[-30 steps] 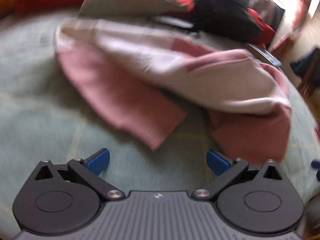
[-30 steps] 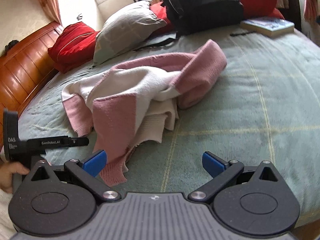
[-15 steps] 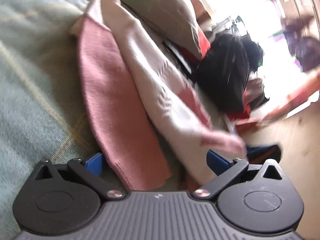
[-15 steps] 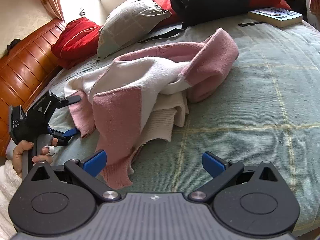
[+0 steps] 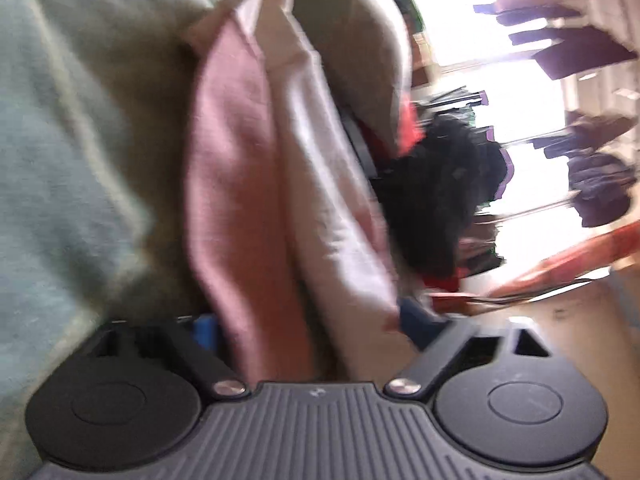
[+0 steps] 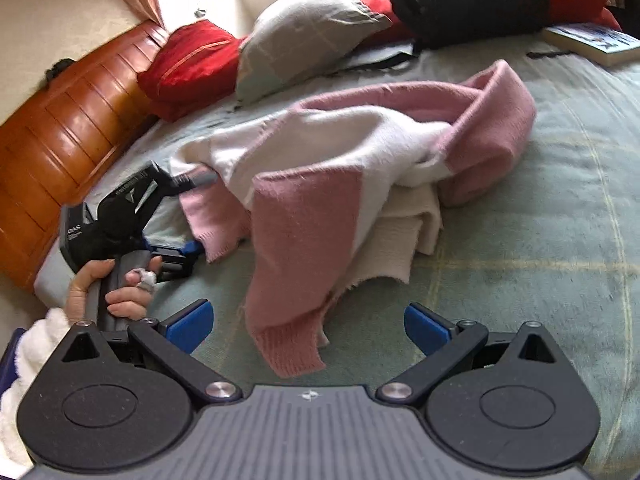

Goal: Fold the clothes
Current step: 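Grasp the pink sleeve cuff with the left gripper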

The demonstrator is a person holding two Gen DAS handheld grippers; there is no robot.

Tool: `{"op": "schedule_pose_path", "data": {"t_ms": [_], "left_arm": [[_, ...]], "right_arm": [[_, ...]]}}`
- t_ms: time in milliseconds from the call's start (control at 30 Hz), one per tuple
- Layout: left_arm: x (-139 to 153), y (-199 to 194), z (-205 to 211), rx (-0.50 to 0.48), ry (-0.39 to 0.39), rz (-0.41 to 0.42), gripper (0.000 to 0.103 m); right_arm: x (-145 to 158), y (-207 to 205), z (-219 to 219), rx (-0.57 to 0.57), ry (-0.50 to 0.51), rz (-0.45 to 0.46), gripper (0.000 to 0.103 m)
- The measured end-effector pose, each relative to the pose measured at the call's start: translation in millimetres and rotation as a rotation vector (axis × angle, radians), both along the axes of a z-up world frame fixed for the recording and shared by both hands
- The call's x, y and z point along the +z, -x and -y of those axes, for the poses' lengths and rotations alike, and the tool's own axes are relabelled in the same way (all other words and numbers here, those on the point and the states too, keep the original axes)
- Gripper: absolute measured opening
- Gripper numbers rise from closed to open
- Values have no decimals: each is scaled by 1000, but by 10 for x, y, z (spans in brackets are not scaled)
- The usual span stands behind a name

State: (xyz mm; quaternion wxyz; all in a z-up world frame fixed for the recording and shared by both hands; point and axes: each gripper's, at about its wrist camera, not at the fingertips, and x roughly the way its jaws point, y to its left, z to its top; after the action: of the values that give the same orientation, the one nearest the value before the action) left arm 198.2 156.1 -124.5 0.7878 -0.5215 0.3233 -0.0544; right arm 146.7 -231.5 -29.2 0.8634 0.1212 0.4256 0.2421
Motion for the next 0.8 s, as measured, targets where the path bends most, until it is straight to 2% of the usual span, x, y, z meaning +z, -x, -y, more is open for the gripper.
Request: {"op": "schedule_pose_path", "data": {"t_ms": [33,100,267,333,367,400,567,633,733,800], "left_arm": [[-21,28,6,14,-16,-21,47],[-107,65,-32,38,7,-38,30],[-136,-82,-1,24,22,-86,27],[-170,-160,54,5,-8,-58,27],[-187,-199,82,-5,-24,-43,23],[-195,-197,117,1,-49,-40,14],[-98,-220,196,0,-114,-76,9],[66,-281,234,-44,-186,-81,6],[405,-325,310,-124,-387,-45,5],[601,-386,294,-151,-471,-55,5]], "right_arm": [[-12,6,10,-3,0,-3,103],[-27,10,36,-10,-6,-10,103],[-24,-2,37,-17,-13,-6,103],[-28,0,28,-14,-15,-7,103],[-33,2,22,-13,-15,-9,103],[-38,-2,14,-12,-13,-12,103],[-14,21,50,-26,-1,-7,103],[15,35,85,-37,0,4,103],[44,43,131,-53,1,16,103],[50,38,155,-65,1,19,103]]}}
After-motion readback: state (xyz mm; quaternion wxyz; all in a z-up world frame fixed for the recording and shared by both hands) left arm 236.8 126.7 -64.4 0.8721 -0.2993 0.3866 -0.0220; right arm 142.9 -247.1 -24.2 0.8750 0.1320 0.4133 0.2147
